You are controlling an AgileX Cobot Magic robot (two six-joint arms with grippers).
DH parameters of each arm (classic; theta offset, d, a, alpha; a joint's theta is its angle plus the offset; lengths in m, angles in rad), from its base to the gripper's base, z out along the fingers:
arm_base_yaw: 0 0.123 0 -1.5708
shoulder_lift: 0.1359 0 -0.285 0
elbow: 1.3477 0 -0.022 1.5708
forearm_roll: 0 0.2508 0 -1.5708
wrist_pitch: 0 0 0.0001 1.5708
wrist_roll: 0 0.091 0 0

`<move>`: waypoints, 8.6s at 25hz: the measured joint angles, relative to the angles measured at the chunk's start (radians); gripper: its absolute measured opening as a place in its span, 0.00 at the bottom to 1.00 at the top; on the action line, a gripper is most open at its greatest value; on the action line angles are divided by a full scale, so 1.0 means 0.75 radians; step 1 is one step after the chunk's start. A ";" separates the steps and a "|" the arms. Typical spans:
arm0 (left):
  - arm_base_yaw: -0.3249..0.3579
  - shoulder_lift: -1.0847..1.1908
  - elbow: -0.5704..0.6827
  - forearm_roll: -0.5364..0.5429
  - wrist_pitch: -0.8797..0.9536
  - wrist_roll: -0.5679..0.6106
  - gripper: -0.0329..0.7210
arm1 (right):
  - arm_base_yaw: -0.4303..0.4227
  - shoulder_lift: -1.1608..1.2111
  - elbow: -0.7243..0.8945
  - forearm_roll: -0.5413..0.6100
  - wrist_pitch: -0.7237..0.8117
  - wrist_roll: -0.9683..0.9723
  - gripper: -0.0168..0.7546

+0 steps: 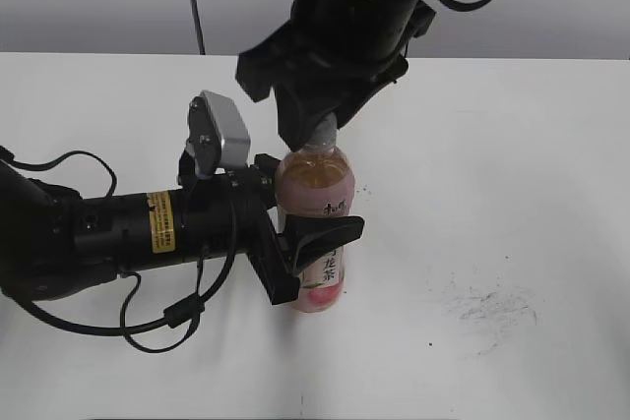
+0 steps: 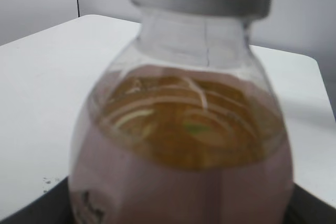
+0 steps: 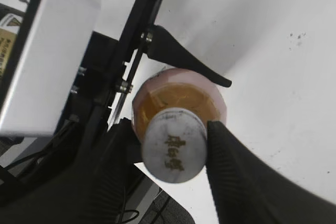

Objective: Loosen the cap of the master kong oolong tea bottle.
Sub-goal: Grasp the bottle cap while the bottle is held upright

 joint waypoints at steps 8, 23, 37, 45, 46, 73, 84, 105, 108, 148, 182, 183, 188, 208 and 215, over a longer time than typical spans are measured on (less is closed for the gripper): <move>0.000 0.000 0.000 0.000 0.000 0.000 0.61 | 0.000 -0.034 0.057 -0.011 0.001 0.003 0.47; 0.000 0.000 0.000 0.000 0.000 0.000 0.61 | 0.000 -0.036 0.028 -0.024 0.001 -0.014 0.38; 0.001 -0.001 0.002 0.001 0.000 0.002 0.61 | -0.001 -0.036 0.024 -0.022 0.001 -0.953 0.36; 0.001 -0.001 0.002 -0.009 0.003 -0.002 0.61 | -0.001 -0.042 0.017 0.010 0.006 -1.926 0.07; 0.001 -0.001 0.002 -0.010 0.003 -0.002 0.61 | -0.001 -0.042 0.017 0.011 0.006 -2.023 0.07; 0.001 -0.001 0.002 -0.006 0.004 -0.001 0.61 | -0.001 -0.037 0.020 0.008 -0.053 -0.789 0.56; 0.001 -0.003 0.002 -0.006 0.004 -0.001 0.61 | -0.001 0.030 0.024 -0.021 -0.023 -0.720 0.42; -0.001 -0.003 -0.001 0.010 0.005 0.025 0.61 | 0.000 0.030 0.013 0.016 0.009 -2.094 0.39; -0.002 -0.003 -0.001 0.002 0.005 0.019 0.61 | 0.002 0.030 0.013 0.030 0.011 -2.276 0.39; -0.001 -0.003 -0.001 -0.002 0.007 0.000 0.61 | 0.001 0.029 -0.065 -0.098 0.002 0.057 0.59; -0.001 -0.003 -0.001 -0.004 0.007 -0.001 0.61 | -0.002 -0.022 -0.002 -0.019 0.002 -0.034 0.37; -0.001 -0.003 -0.001 -0.004 0.007 -0.001 0.61 | -0.002 -0.023 -0.002 -0.020 0.002 -0.035 0.37; -0.001 -0.003 -0.001 -0.004 0.007 -0.001 0.61 | -0.002 -0.023 -0.002 -0.020 0.002 -0.046 0.37; -0.001 -0.003 -0.001 -0.001 0.007 0.003 0.61 | -0.002 -0.069 0.010 -0.016 -0.001 -0.079 0.36; -0.001 -0.003 -0.001 -0.001 0.007 0.000 0.61 | -0.002 -0.109 0.010 -0.050 0.000 -0.080 0.36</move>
